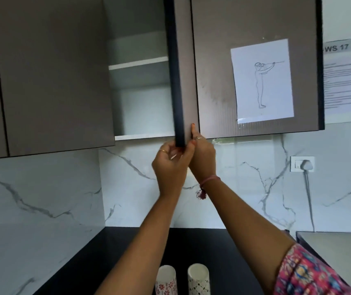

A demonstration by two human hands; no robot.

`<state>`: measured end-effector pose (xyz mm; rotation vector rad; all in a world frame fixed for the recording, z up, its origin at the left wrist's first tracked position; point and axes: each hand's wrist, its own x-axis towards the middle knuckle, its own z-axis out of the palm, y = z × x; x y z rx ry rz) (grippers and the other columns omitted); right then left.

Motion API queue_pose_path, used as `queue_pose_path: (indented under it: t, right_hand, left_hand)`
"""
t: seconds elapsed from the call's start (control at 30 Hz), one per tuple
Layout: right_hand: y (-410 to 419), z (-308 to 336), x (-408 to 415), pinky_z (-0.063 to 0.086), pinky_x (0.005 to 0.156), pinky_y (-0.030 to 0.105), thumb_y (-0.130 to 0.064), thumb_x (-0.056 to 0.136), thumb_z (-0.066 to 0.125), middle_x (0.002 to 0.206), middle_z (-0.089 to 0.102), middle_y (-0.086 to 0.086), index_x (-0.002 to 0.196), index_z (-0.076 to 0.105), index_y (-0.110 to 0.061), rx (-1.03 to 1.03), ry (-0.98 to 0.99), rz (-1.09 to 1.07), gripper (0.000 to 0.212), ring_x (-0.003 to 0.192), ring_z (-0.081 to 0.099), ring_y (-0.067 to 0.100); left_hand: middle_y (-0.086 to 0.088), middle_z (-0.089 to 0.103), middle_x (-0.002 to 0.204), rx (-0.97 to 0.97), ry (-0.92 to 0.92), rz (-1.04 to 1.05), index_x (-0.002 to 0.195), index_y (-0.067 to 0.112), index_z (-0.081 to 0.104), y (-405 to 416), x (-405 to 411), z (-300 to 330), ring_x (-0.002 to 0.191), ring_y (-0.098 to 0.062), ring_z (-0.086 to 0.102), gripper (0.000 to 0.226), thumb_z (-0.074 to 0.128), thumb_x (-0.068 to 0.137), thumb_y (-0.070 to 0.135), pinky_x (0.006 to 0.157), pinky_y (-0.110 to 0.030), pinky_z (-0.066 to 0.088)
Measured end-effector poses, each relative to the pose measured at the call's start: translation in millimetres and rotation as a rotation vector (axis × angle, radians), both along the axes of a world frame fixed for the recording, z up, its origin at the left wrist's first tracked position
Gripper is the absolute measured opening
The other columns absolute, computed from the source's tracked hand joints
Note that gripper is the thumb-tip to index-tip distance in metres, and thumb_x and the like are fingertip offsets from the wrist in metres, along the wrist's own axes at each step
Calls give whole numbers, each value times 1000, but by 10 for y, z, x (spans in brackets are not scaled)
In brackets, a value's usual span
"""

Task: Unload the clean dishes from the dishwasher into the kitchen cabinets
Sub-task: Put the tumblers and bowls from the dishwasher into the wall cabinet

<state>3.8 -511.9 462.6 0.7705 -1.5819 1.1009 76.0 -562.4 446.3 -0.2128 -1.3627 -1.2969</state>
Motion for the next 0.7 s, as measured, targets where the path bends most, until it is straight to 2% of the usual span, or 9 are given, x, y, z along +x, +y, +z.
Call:
queue_pose_path:
  t: [0.07,0.13,0.17,0.23,0.3,0.37,0.47,0.57,0.7]
  right_hand:
    - [187,12,-18,48,81,30,-9,90,60,109,69,16,138,48,-4,4,-65,19,50,85,62,22]
    - [356,39,-12,46,70,22,-9,88,64,96,70,17,122,60,3,-49,-140,103,36,75,54,15]
    - [430,55,-3,45,66,19,-10,87,67,87,69,15,110,64,7,-103,-173,145,29,72,56,16]
    - [558,64,3,51,62,24,-13,84,71,76,68,12,90,67,10,-209,-226,201,24,68,64,25]
    - [651,57,-1,55,67,29,-17,82,73,75,70,16,81,68,9,-274,-290,211,26,74,69,29]
    - [718,56,-13,53,65,20,-20,81,73,74,71,16,74,69,6,-335,-356,211,27,74,69,28]
    - [783,72,-20,48,59,18,-21,78,75,70,71,16,53,60,-8,-462,-433,206,31,57,61,20]
    - [840,80,-44,39,51,9,-23,75,76,68,68,7,56,59,-11,-567,-497,235,28,54,56,6]
    - [868,60,-86,41,62,13,-25,75,76,71,67,2,75,68,-3,-632,-519,247,23,63,59,10]
  left_hand:
    - [5,72,98,-147,-72,-33,108,14,66,98,72,-21,89,-1,68,32,76,79,23,76,-11,53]
    - [4,69,107,-236,-105,-56,117,15,62,188,145,-52,99,-6,67,39,74,81,21,84,-15,53]
    - [6,68,109,-245,-110,-55,119,15,60,231,173,-71,100,-6,66,40,73,82,22,85,-15,52]
    - [7,66,108,-216,-118,-45,119,13,59,312,229,-143,100,-4,65,39,71,84,23,87,-15,52]
    - [8,65,107,-193,-146,-39,118,14,60,357,264,-239,98,-3,64,35,68,86,24,86,-14,52]
    - [12,64,105,-187,-183,-34,117,15,59,344,282,-321,94,1,63,31,66,88,24,84,-13,51]
    - [19,63,97,-175,-206,-31,114,17,59,253,301,-394,86,11,62,25,63,89,21,81,-12,52]
    - [19,63,94,-165,-210,-17,113,16,60,148,316,-447,85,15,61,23,62,90,17,74,-4,47]
    - [15,64,94,-151,-230,-2,114,13,60,21,310,-509,84,15,60,23,61,91,15,77,-4,46]
